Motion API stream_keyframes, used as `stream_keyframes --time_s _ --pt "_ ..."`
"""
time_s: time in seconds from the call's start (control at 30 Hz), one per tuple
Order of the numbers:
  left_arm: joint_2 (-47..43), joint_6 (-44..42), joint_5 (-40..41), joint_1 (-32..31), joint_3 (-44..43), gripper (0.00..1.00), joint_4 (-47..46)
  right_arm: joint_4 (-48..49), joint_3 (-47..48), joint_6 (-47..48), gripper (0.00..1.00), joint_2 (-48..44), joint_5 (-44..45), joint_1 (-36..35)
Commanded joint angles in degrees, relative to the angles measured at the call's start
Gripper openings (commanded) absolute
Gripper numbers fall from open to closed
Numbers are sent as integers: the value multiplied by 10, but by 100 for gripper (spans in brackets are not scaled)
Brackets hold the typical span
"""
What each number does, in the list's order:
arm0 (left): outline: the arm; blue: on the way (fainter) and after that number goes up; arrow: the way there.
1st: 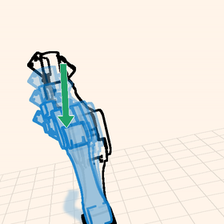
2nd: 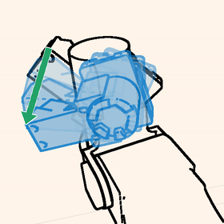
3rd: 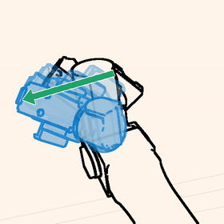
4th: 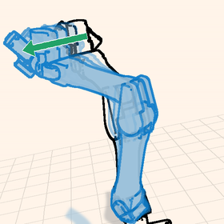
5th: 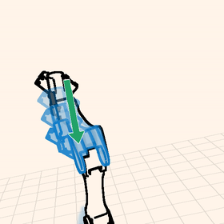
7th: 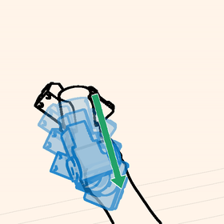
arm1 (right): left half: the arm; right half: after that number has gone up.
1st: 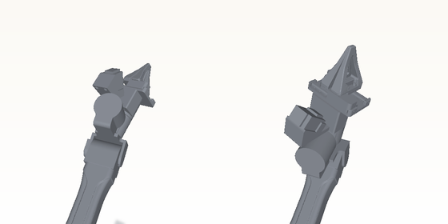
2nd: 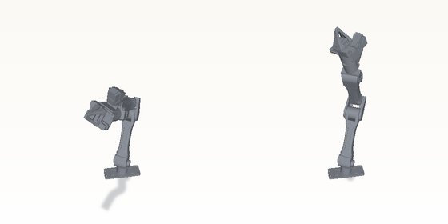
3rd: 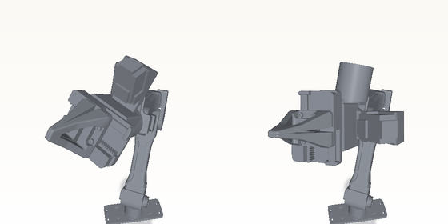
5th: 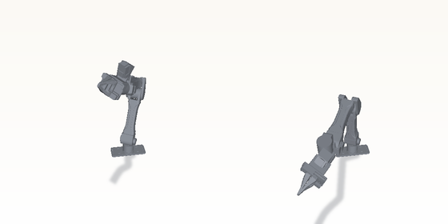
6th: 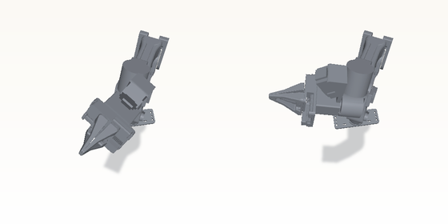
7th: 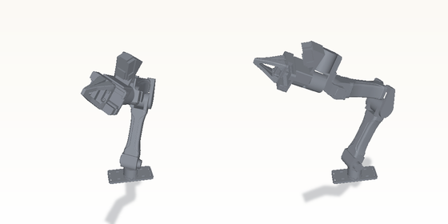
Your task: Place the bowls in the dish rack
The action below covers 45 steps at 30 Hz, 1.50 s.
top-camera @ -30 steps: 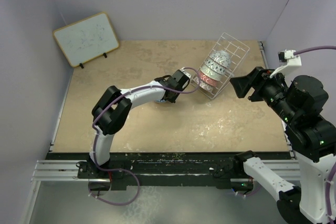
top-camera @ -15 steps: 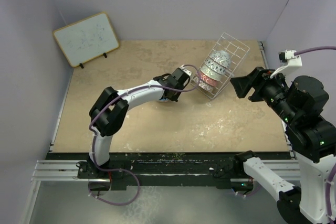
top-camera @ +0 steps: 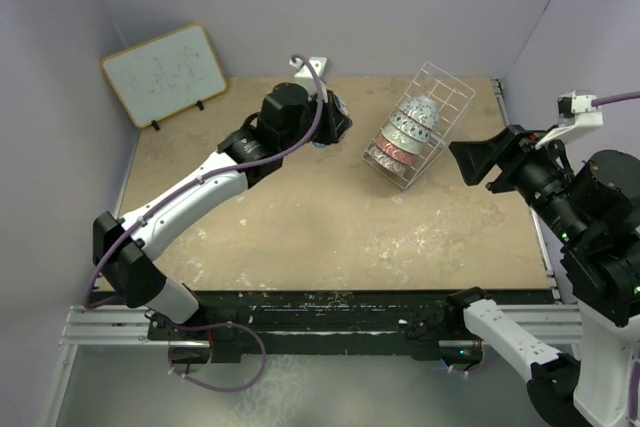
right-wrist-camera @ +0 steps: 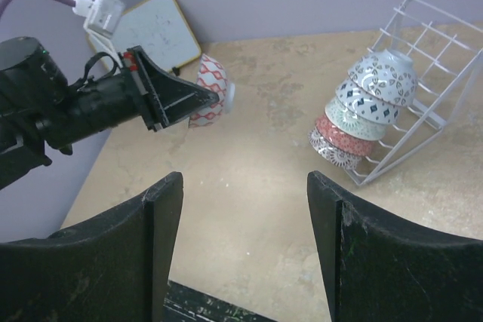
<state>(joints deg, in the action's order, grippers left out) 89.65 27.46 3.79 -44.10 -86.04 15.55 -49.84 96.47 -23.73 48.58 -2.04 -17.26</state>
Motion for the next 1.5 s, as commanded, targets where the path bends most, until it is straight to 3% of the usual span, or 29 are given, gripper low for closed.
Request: stream_keyframes --time_s 0.0,0.23,0.53,0.9,1.2,1.47 --pt "-41 116 -74 21 22 0 -173 14 50 2 69 15 1 -3" --pt "-2 248 -109 23 8 0 -357 7 159 -2 69 48 -17 -3" --pt "187 430 -155 15 -113 0 -566 1 175 4 69 45 -26 -3" --pt "379 463 -94 -8 -338 0 -654 0 162 19 70 39 -16 -3" --pt "470 478 19 -28 -380 0 -756 3 149 23 70 39 -22 -4" --pt "575 451 112 -50 -509 0 -793 -3 151 22 70 39 -25 -7"
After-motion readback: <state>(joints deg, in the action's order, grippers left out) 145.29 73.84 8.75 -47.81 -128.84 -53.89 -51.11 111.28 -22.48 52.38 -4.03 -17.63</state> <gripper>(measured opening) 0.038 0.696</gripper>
